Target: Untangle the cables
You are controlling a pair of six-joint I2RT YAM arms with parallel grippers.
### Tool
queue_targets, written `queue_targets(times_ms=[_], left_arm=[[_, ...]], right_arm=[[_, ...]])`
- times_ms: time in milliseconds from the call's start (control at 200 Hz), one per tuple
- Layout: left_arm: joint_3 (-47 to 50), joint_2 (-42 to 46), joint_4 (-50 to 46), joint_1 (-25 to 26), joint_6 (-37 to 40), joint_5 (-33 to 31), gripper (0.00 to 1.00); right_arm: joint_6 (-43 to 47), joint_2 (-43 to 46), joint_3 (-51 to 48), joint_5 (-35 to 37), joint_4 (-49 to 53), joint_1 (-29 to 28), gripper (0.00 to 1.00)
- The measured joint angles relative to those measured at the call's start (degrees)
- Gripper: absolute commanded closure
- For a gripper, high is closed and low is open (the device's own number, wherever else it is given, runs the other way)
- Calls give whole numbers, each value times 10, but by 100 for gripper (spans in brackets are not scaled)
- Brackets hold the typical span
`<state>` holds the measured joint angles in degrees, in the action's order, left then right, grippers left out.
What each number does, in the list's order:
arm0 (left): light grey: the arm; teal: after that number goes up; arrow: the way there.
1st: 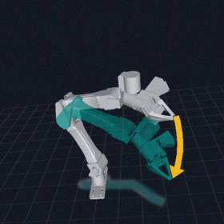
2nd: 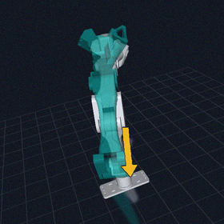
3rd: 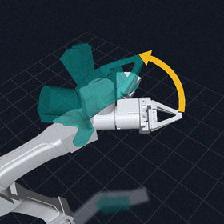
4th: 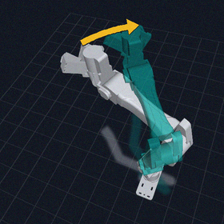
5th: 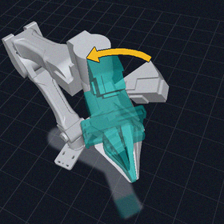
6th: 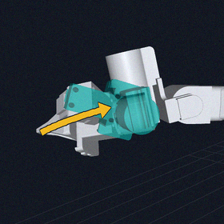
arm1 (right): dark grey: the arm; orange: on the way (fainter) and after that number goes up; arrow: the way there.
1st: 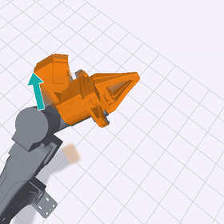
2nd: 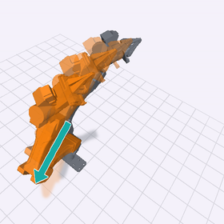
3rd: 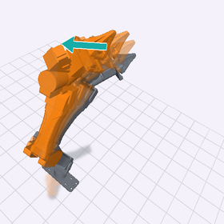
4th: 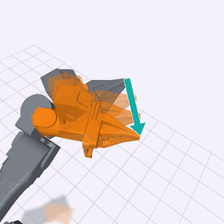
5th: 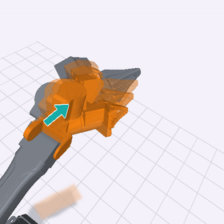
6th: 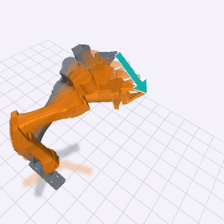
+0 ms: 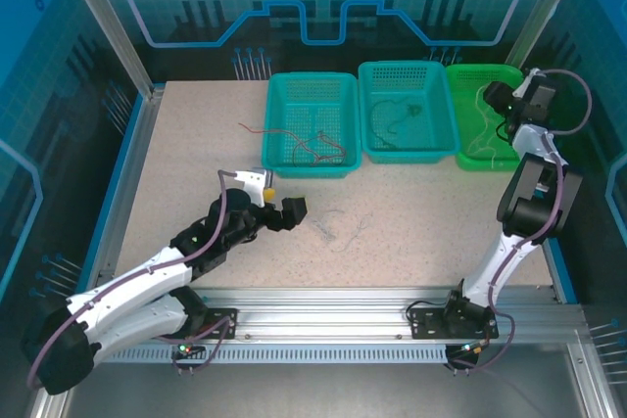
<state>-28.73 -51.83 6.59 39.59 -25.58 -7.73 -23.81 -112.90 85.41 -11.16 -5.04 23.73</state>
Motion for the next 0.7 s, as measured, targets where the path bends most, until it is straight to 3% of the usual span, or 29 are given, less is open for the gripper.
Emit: queue_targets(times_ms=[210, 325, 460, 565, 700], left_arm=[[-5, -43, -8, 0, -12, 0, 2], [-26, -92, -20, 1, -33, 0, 12], [-59, -148, -42, 9, -68, 1, 25], [-88, -199, -55, 13, -96, 8, 34], [-117, -262, -65, 15, -125, 25, 37]], right_arm=[[-2, 21, 9, -16, 77, -16, 33], [-6, 83, -40, -22, 85, -29, 35], [-12, 215, -149, -22, 97, -56, 36], [-17, 348, -256, -9, 103, -110, 37], [-17, 491, -348, 9, 129, -234, 37]])
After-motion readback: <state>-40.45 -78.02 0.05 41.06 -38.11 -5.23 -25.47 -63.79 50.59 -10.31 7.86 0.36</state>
